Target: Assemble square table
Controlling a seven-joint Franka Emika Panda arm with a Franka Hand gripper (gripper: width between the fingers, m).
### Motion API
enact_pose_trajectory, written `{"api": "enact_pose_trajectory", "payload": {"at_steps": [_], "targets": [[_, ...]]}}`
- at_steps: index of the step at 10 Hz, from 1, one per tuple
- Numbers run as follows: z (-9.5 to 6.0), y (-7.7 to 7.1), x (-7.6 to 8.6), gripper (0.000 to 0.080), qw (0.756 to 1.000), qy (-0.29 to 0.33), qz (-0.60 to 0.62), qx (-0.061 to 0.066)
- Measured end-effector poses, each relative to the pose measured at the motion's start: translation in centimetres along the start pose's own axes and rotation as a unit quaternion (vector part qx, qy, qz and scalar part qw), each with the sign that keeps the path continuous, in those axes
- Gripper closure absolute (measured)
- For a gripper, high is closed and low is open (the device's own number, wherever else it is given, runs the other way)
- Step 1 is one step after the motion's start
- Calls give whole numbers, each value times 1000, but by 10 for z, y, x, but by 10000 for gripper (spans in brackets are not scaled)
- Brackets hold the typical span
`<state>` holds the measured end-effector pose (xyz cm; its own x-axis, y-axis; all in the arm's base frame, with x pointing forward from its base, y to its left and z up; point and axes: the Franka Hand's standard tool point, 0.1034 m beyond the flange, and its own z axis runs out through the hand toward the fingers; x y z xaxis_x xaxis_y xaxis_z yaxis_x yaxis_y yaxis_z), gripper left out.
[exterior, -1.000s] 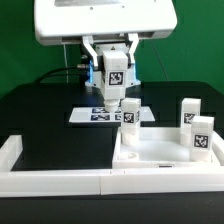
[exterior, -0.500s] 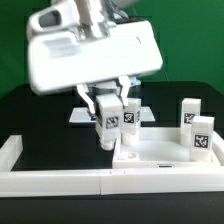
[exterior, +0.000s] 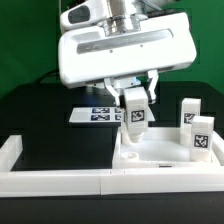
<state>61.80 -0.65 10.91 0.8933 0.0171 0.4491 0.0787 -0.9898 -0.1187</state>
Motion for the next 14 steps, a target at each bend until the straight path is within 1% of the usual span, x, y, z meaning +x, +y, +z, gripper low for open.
{"api": "enact_pose_trajectory", "payload": {"at_steps": [3,4,5,6,7,8,9,11,12,13,14], "targets": [[0,0,0,509,1000,1,-1,-1],[-11,8,8,509,998,55,-4,-42],[-23,14,6,509,992,96,-9,-76],[-25,14,0,509,992,95,-7,-77],[-26,18,0,509,992,97,-18,-77],[-21,23,-6,509,994,82,-19,-67],[-21,21,-5,509,994,80,-17,-65],[-19,21,-6,509,994,82,-16,-66],[-14,16,-9,509,994,85,-11,-63],[-9,8,-13,509,995,82,7,-56],[-7,5,-15,509,995,81,13,-53]]}}
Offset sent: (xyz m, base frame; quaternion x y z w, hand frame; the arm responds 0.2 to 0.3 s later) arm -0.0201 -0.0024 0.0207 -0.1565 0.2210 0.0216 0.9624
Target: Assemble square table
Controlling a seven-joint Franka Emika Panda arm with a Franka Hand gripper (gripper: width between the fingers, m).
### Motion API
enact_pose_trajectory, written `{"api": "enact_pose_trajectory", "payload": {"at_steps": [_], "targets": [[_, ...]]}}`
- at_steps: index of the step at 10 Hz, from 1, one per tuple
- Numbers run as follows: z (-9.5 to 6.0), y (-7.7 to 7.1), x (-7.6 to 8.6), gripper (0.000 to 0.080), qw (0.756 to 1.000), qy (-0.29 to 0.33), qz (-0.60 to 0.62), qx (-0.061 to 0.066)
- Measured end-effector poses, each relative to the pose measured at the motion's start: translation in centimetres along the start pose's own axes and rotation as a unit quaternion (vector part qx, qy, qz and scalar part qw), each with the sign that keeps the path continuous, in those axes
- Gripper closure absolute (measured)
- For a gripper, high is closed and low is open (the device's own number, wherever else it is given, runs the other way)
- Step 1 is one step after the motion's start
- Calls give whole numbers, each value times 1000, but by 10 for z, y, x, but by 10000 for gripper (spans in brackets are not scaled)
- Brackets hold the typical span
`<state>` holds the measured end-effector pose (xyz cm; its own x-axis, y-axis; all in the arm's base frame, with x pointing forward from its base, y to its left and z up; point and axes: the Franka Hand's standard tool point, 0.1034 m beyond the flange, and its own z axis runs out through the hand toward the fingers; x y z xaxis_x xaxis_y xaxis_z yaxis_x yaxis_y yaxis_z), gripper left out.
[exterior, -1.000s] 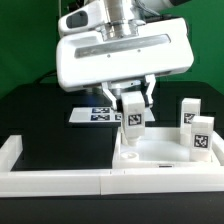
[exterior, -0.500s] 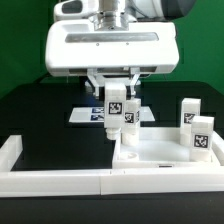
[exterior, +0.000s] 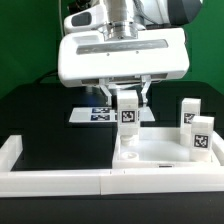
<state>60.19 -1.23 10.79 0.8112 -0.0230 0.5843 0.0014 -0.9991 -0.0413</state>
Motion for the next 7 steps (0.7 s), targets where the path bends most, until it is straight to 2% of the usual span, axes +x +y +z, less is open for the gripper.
{"api": "enact_pose_trajectory", "payload": {"at_steps": [3,7], "targets": [[8,-1,-14,509,1000,-17,20,5],[13,-4,-8,509,1000,-18,21,10]]}}
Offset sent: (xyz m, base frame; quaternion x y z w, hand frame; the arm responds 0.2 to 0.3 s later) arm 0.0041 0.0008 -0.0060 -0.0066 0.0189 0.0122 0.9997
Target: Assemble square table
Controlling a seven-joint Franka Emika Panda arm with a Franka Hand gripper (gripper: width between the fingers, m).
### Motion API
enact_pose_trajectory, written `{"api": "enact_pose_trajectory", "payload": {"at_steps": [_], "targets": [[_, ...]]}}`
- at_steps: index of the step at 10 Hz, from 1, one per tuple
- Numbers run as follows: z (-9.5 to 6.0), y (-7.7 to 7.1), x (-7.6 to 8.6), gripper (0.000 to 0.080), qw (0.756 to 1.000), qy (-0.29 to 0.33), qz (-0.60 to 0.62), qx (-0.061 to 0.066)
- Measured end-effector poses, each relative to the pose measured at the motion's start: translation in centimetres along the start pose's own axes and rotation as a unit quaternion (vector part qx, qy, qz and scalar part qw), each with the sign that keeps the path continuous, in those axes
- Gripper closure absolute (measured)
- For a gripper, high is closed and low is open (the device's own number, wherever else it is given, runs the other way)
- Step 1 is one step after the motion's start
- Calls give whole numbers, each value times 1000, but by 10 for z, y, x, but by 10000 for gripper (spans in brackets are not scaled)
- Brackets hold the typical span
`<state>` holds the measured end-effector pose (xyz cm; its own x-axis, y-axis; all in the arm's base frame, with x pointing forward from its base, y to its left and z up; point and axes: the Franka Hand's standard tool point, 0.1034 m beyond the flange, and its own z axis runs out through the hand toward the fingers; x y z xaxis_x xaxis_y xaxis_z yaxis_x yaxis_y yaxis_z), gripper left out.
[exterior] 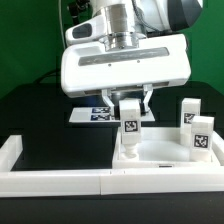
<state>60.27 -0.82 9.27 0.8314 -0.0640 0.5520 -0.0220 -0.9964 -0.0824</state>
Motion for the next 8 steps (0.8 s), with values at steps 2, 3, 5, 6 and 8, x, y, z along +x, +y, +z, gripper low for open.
{"api": "enact_pose_trajectory", "payload": {"at_steps": [2,3,5,6,8], "targets": [[7,-3,9,509,1000,7,2,2],[8,-3,9,509,1000,7,2,2],[8,-3,9,509,1000,7,2,2],[8,-4,9,509,1000,7,1,2],[9,-8,9,509,1000,13,-1,1]]}}
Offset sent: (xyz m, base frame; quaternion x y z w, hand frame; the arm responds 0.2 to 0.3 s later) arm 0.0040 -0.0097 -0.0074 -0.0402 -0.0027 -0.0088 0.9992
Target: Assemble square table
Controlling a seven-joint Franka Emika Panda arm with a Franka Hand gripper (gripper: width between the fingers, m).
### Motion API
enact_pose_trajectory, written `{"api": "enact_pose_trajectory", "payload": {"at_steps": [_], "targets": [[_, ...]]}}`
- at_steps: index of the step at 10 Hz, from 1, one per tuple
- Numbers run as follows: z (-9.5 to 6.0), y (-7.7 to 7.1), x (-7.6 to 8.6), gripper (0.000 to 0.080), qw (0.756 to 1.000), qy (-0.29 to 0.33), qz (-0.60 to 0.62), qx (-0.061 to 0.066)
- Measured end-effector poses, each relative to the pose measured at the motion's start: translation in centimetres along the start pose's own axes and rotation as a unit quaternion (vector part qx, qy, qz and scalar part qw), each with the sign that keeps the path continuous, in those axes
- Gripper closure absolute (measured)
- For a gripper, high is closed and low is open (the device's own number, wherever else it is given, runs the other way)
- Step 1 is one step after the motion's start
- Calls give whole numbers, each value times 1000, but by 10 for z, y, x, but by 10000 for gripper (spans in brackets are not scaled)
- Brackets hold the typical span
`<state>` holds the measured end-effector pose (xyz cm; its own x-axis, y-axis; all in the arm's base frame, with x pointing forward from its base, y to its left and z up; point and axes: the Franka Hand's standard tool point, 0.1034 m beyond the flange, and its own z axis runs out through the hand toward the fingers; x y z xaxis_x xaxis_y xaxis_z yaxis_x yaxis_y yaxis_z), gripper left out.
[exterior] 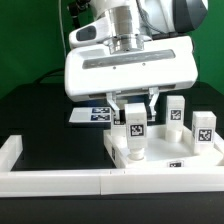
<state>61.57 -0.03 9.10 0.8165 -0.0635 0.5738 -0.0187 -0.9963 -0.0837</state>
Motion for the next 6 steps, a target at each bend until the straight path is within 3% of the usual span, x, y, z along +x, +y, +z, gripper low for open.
{"api": "enact_pose_trajectory", "payload": {"at_steps": [6], "targets": [[3,-3,5,509,1000,-2,-1,4]]}}
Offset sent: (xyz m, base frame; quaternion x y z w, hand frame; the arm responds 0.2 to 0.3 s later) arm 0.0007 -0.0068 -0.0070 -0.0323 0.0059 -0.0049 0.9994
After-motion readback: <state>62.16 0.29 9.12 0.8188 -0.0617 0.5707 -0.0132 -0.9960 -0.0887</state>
